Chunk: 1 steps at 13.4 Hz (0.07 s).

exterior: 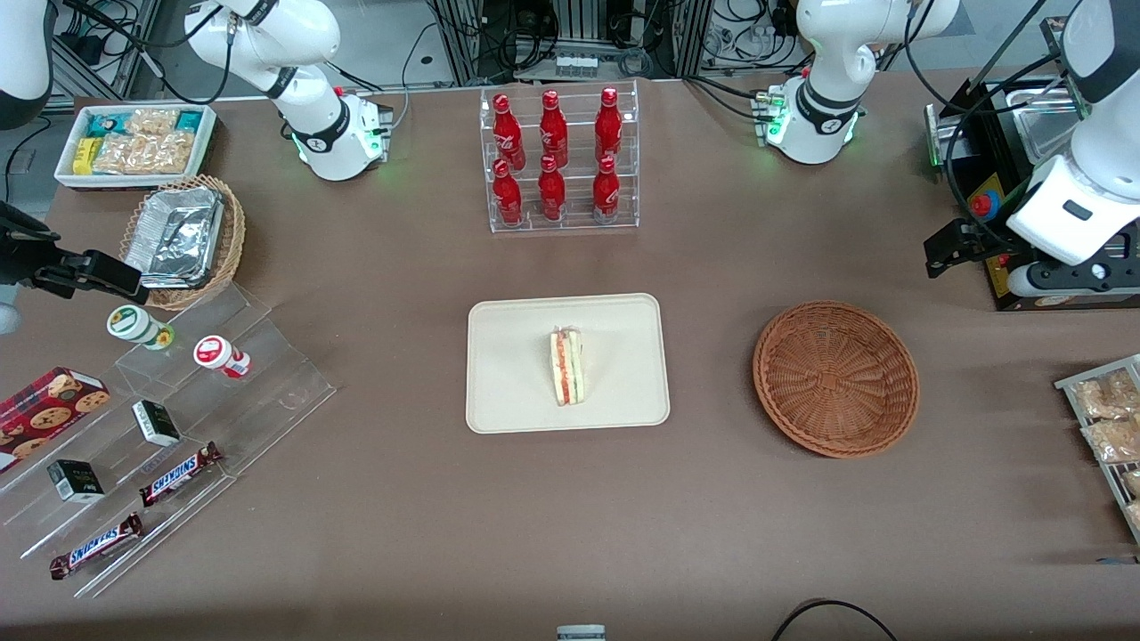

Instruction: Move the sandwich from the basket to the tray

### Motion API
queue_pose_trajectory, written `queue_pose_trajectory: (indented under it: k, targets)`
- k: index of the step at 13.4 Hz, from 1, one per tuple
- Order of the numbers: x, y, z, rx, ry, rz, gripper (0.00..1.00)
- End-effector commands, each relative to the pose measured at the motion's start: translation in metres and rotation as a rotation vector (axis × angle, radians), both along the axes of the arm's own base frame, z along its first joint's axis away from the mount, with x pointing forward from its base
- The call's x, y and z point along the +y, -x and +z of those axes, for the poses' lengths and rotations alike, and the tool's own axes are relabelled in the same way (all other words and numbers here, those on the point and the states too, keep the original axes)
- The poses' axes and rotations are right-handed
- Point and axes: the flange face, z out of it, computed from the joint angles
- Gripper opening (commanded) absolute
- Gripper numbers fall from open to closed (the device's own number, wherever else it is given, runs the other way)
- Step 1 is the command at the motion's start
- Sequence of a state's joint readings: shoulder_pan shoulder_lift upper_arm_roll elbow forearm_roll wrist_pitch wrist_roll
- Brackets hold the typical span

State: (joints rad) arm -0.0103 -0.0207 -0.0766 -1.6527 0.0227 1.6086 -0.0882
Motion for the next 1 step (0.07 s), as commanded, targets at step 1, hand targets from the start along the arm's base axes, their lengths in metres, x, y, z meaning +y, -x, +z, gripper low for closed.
queue_pose_trajectory:
  k: [1]
  targets:
    - [0.0046, -0.0049, 0.0070, 0.009, 0.004, -0.007, 1.00]
